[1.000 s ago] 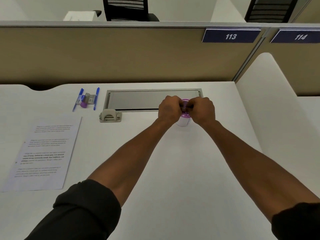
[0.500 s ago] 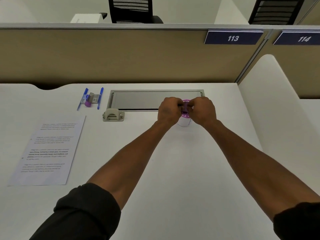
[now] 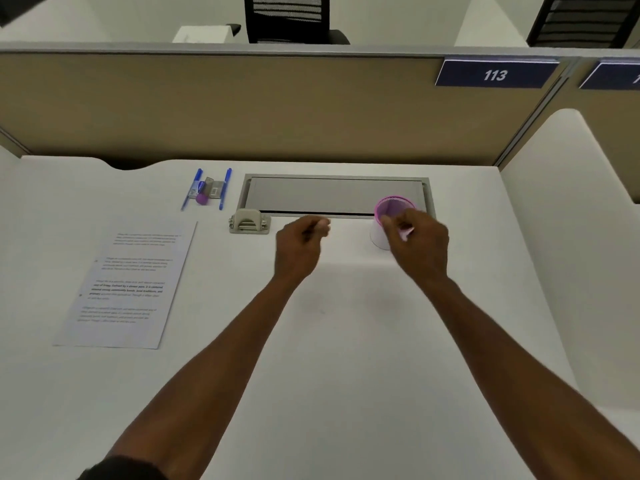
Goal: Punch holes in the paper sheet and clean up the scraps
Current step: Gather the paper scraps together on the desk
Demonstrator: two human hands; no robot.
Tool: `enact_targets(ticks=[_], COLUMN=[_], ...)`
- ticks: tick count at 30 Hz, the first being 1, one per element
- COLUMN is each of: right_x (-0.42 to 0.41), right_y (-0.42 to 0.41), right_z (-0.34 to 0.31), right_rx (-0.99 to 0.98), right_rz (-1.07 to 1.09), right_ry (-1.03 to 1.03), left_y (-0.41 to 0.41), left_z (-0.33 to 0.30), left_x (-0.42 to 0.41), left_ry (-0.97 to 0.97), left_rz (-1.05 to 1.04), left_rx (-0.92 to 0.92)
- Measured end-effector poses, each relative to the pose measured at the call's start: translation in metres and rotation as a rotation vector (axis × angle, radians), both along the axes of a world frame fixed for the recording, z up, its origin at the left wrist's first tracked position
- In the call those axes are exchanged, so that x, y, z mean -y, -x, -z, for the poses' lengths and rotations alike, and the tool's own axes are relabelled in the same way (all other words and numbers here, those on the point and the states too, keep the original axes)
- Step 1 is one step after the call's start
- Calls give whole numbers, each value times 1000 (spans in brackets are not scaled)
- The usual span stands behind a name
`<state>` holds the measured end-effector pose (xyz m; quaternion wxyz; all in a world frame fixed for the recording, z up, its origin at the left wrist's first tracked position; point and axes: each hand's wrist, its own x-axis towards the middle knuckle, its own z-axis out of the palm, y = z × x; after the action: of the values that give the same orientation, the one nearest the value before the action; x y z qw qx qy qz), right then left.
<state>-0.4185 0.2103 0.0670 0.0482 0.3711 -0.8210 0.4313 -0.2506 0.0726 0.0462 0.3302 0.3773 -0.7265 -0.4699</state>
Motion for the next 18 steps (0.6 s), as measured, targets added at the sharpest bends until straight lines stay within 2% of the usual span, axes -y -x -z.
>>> enact_targets(ticks=[2, 3, 6, 9, 13, 16, 18], right_x=[-21, -32, -58, -64, -55, -48, -39], right_y=[-32, -48, -90, -124, -158, -161, -152], right_z=[20, 34, 79, 109, 117, 115, 111], right_rx=[76, 101, 102, 18, -51, -93, -87], right_rz=[-123, -189, -358, -417, -386, -558, -580], right_ry=[12, -36, -410, -642, -733, -654, -568], left_y=[-37, -54, -98, -119, -113, -111, -114], left_z=[22, 36, 77, 101, 104, 108, 108], left_x=[-1, -1, -5, -18, -43, -61, -66], left_ry=[135, 204, 256, 329, 369, 405, 435], left_rz=[-52, -53, 2, 82, 137, 215, 281], left_rx=[76, 175, 605, 842, 895, 882, 842])
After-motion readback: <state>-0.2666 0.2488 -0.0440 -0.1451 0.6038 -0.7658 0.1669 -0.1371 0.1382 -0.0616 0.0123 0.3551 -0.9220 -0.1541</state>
